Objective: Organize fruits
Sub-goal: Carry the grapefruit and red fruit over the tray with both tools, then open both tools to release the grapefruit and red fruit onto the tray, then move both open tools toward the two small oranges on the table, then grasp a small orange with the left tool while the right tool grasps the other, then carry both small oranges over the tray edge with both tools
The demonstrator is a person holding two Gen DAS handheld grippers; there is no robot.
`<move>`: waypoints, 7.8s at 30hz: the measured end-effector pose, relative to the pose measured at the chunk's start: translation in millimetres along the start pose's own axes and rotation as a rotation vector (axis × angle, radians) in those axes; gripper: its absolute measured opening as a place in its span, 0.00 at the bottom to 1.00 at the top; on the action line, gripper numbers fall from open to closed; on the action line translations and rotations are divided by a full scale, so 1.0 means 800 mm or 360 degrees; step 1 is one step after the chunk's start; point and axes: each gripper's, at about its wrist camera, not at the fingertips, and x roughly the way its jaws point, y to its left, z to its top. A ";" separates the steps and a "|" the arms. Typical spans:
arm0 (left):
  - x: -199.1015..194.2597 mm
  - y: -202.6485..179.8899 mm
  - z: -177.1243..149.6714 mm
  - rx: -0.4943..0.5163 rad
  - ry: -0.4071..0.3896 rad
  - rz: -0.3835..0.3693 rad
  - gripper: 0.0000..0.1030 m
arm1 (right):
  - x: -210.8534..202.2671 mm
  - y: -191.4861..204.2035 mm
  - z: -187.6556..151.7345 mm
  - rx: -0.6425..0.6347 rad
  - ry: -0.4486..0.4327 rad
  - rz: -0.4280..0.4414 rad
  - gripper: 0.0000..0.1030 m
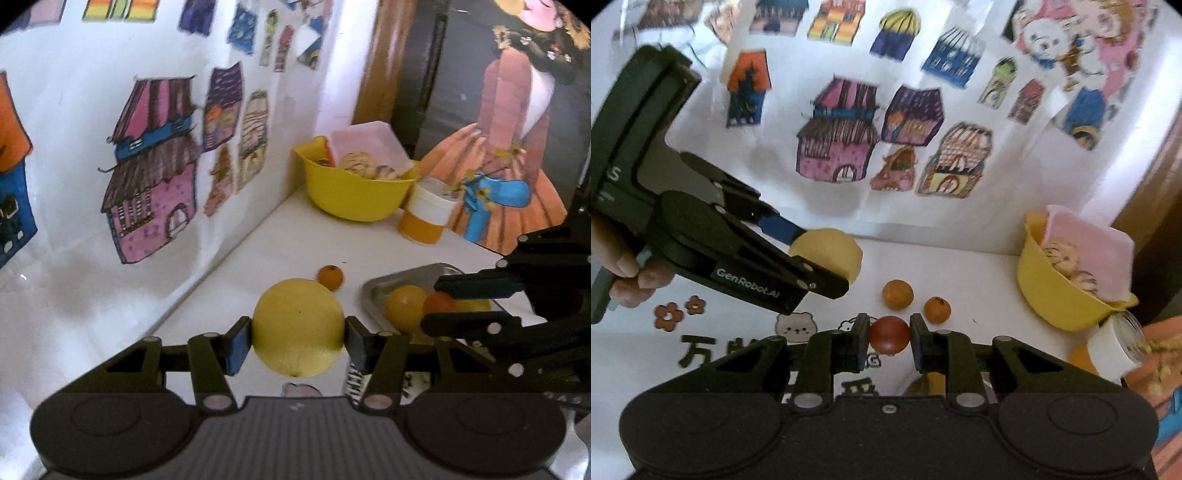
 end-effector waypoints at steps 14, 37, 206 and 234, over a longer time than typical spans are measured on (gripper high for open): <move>-0.038 -0.098 -0.038 0.0136 0.0071 -0.0232 0.56 | -0.109 -0.002 -0.103 0.0269 0.0017 -0.0181 0.24; -0.021 -0.199 -0.094 0.0314 0.0218 -0.0383 0.56 | -0.129 -0.007 -0.218 0.0483 0.0144 -0.0277 0.24; -0.042 -0.175 -0.017 0.0174 -0.0181 -0.0350 0.32 | -0.153 -0.080 -0.107 0.0778 0.0028 -0.0488 0.29; -0.069 -0.240 -0.122 0.0436 -0.0041 -0.0507 0.32 | -0.160 -0.016 -0.252 0.1031 0.0064 -0.0603 0.29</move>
